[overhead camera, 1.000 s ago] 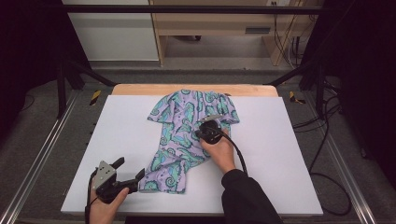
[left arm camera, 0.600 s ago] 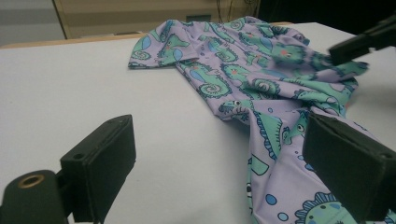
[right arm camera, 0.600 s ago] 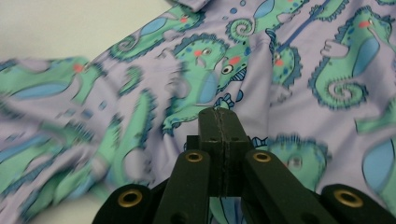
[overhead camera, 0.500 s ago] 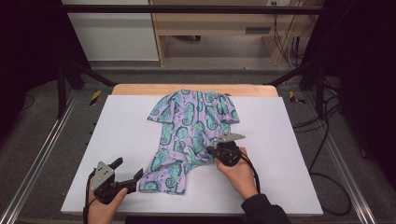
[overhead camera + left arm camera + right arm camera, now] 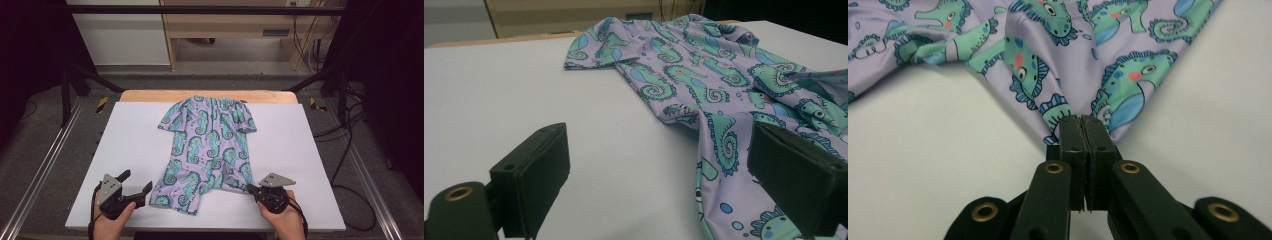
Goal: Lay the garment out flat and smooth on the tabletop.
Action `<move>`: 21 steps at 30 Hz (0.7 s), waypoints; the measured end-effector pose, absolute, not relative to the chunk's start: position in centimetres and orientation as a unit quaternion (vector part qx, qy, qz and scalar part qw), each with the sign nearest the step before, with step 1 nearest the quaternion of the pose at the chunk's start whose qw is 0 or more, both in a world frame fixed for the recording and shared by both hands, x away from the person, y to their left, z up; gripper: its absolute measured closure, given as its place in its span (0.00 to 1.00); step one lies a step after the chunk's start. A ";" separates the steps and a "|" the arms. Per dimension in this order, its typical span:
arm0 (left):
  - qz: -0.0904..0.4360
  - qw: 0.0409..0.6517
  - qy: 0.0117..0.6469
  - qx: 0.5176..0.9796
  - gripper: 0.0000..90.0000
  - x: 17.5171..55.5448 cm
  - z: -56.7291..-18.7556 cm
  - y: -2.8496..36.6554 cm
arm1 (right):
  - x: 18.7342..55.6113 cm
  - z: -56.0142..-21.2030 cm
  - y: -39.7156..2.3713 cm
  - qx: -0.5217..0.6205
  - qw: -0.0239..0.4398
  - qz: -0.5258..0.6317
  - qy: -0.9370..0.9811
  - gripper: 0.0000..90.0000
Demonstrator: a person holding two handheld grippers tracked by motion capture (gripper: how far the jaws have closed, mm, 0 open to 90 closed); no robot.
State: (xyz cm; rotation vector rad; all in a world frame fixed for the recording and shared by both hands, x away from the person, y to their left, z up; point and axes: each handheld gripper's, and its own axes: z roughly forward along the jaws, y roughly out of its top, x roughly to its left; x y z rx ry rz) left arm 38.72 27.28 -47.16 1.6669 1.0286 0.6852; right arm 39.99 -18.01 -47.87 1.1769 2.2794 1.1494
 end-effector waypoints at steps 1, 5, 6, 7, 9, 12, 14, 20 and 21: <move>0.285 0.509 0.428 0.691 0.11 38.7 -47.2 27.3 | 39.9 -47.9 -18.1 0.412 0.164 0.403 0.801 0.96; 0.285 0.509 0.429 0.690 0.11 38.7 -47.2 27.4 | 39.6 -47.6 -18.0 0.411 0.166 0.404 0.800 0.79; 0.285 0.508 0.430 0.690 0.11 38.7 -47.2 27.5 | 39.6 -47.5 -18.0 0.409 0.168 0.406 0.800 0.74; 0.285 0.508 0.430 0.690 0.11 38.7 -47.2 27.5 | 39.6 -47.3 -17.8 0.407 0.172 0.408 0.799 0.68; 0.285 0.509 0.430 0.690 0.11 38.7 -47.2 27.5 | 39.5 -46.9 -17.3 0.404 0.174 0.413 0.797 0.59; 0.284 0.509 0.429 0.690 0.11 38.7 -47.2 27.5 | 39.7 -46.6 -16.4 0.393 0.176 0.415 0.801 0.49; 0.284 0.509 0.429 0.690 0.11 38.7 -47.2 27.5 | 40.1 -46.5 -15.6 0.385 0.177 0.413 0.806 0.45; 0.282 0.512 0.432 0.687 0.09 38.8 -47.3 27.6 | 42.5 -46.9 -13.0 0.385 0.168 0.412 0.809 0.33; 0.281 0.512 0.432 0.687 0.09 38.8 -47.3 27.6 | 42.5 -46.9 -13.0 0.385 0.168 0.412 0.809 0.33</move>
